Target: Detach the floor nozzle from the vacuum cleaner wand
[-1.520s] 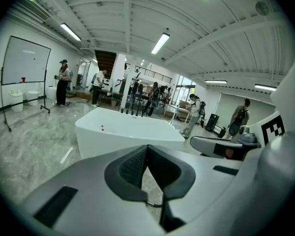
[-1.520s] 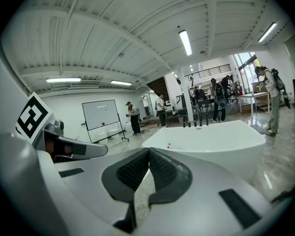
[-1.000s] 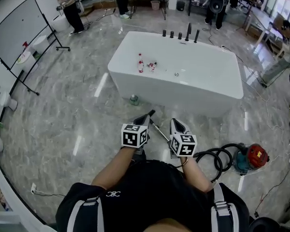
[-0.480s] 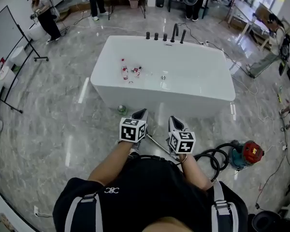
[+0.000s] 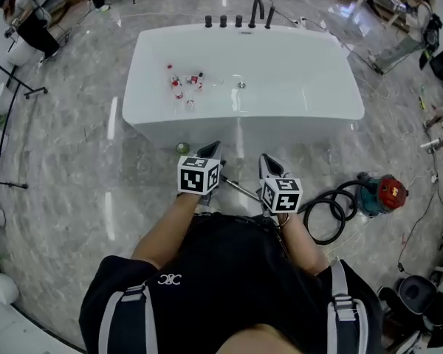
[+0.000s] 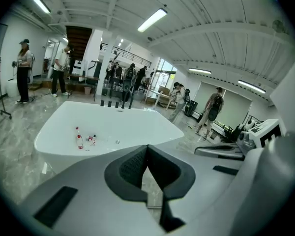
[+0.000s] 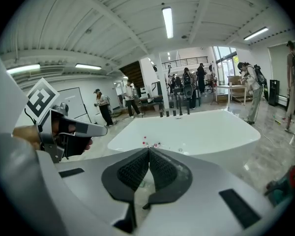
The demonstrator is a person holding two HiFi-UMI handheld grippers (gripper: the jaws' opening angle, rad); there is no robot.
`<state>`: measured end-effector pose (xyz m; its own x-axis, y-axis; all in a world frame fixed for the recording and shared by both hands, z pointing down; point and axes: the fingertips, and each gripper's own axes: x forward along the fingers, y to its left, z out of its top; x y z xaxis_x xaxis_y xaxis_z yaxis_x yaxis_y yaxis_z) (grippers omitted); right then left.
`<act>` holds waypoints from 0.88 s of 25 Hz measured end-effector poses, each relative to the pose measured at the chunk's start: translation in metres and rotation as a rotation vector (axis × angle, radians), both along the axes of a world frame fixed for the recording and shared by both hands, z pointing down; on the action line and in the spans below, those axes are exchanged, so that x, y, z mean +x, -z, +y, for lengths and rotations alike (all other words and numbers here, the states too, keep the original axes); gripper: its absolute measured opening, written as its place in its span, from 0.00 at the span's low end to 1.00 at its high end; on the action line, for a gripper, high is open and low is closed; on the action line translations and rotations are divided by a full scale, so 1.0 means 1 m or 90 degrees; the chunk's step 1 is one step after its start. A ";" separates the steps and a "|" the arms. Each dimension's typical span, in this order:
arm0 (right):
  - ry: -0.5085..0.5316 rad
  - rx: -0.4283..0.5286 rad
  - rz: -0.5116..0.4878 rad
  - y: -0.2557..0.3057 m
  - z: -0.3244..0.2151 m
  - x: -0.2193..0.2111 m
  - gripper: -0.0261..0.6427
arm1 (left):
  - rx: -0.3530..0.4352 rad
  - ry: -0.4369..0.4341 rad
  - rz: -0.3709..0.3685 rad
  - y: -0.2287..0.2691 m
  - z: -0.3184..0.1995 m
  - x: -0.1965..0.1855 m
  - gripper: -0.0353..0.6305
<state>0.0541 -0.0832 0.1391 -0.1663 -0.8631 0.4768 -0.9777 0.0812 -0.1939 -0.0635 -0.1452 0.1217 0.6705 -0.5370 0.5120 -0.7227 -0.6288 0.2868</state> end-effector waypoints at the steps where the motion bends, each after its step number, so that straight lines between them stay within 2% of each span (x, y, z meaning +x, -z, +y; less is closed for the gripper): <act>1: -0.003 -0.008 0.004 -0.007 -0.006 0.002 0.06 | -0.007 -0.012 -0.005 -0.008 -0.005 0.003 0.06; 4: -0.015 -0.063 0.022 -0.036 -0.002 0.006 0.06 | -0.054 -0.040 -0.021 -0.042 -0.002 0.007 0.06; 10: 0.001 -0.137 0.023 -0.082 -0.002 0.012 0.06 | -0.139 -0.039 -0.061 -0.104 0.002 0.000 0.06; 18: 0.067 -0.207 0.027 -0.173 -0.029 0.016 0.06 | -0.201 -0.027 -0.093 -0.195 -0.017 0.000 0.06; 22: 0.150 -0.245 0.040 -0.237 -0.028 0.008 0.06 | -0.228 -0.016 -0.102 -0.259 -0.024 0.004 0.06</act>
